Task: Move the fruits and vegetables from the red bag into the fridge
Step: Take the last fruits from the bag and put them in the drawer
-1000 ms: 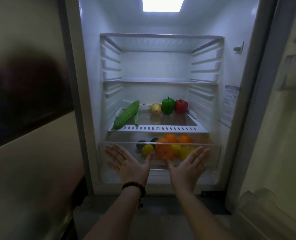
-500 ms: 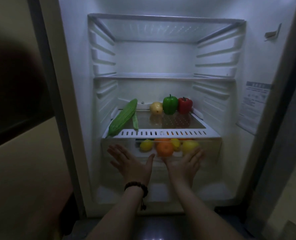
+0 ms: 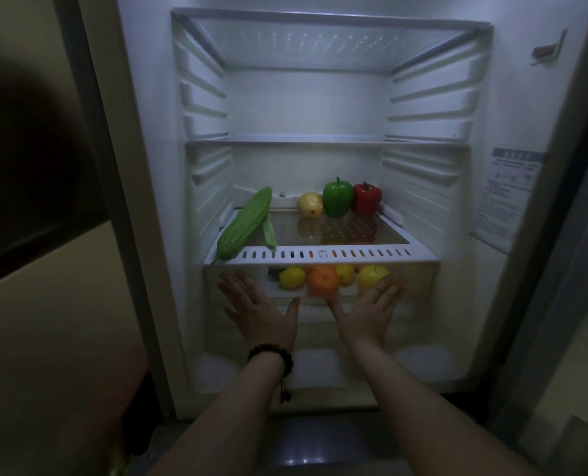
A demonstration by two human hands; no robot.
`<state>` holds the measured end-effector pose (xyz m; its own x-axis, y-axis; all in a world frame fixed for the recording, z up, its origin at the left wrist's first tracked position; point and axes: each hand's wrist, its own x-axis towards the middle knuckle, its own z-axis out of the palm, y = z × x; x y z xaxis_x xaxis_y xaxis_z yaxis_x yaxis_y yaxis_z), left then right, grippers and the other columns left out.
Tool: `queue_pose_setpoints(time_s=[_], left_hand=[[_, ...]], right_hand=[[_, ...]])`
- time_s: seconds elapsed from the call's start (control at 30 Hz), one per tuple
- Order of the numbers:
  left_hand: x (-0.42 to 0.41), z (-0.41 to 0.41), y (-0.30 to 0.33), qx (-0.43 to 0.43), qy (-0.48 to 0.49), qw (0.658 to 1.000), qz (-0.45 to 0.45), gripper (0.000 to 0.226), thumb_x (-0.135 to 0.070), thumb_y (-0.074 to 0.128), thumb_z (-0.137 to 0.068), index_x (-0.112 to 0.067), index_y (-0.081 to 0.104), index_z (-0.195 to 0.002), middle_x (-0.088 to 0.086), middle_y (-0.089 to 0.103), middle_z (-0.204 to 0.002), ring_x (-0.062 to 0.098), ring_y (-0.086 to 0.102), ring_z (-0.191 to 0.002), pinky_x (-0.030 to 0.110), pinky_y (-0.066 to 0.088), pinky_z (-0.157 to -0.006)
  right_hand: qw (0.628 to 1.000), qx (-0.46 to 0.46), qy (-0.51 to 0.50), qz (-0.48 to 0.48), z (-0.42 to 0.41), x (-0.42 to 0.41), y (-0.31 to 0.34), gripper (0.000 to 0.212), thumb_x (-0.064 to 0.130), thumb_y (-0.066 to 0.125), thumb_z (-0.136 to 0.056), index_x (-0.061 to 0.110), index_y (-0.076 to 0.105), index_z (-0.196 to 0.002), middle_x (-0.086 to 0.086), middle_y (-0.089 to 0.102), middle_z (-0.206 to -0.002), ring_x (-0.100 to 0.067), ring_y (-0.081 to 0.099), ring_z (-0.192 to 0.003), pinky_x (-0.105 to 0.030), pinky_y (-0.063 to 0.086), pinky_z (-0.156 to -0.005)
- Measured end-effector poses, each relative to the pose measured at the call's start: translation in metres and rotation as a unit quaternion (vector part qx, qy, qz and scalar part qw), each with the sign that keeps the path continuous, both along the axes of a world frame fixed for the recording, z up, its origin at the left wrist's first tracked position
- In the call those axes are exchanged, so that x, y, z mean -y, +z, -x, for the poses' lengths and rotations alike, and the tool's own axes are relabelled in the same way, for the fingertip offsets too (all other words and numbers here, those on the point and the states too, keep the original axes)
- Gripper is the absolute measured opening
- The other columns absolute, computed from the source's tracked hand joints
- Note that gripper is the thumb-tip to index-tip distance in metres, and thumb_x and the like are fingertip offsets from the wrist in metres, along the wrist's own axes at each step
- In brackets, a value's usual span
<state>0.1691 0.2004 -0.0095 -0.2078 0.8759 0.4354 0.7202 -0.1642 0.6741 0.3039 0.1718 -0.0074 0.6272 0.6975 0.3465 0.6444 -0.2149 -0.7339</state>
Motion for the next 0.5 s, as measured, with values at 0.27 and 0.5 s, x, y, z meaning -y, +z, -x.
queue_pose_setpoints(time_s=[0.27, 0.5], left_hand=[[0.050, 0.031, 0.025, -0.069, -0.059, 0.995, 0.051, 0.099, -0.053, 0.048, -0.088, -0.014, -0.024, -0.144, 0.008, -0.023, -0.154, 0.023, -0.014, -0.144, 0.043, -0.002, -0.118], [0.130, 0.041, 0.028, -0.179, -0.040, 0.983, -0.005, 0.080, -0.057, 0.041, -0.089, -0.021, 0.003, -0.150, 0.002, 0.006, -0.158, 0.022, 0.001, -0.145, 0.048, 0.008, -0.116]], right_hand=[[0.997, 0.054, 0.039, 0.050, -0.003, 0.064, 0.032, 0.092, 0.060, 0.045, -0.088, 0.012, -0.006, -0.150, -0.014, -0.016, -0.157, -0.032, -0.007, -0.145, -0.048, 0.007, -0.118], [0.987, 0.123, 0.095, 0.027, 0.005, 0.146, 0.032, 0.075, 0.053, 0.041, -0.093, 0.018, 0.009, -0.151, -0.010, -0.018, -0.157, -0.029, -0.007, -0.145, -0.046, 0.010, -0.118]])
